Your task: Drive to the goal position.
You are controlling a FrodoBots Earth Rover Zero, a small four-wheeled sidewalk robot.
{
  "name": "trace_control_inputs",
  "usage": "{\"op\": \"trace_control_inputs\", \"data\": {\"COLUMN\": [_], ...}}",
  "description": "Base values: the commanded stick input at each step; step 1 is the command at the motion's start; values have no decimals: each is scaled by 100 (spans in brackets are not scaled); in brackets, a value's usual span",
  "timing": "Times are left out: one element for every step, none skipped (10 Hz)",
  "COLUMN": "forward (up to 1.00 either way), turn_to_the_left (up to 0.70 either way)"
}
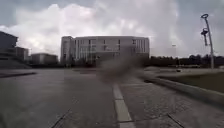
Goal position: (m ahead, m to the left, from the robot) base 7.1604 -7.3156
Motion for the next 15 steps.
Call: {"op": "trace_control_inputs", "data": {"forward": [70,70,70,70,70,70,70,70,70,70,70,70,70,70,70], "turn_to_the_left": [0,0,0,0,0,0,0,0,0,0,0,0,0,0,0]}}
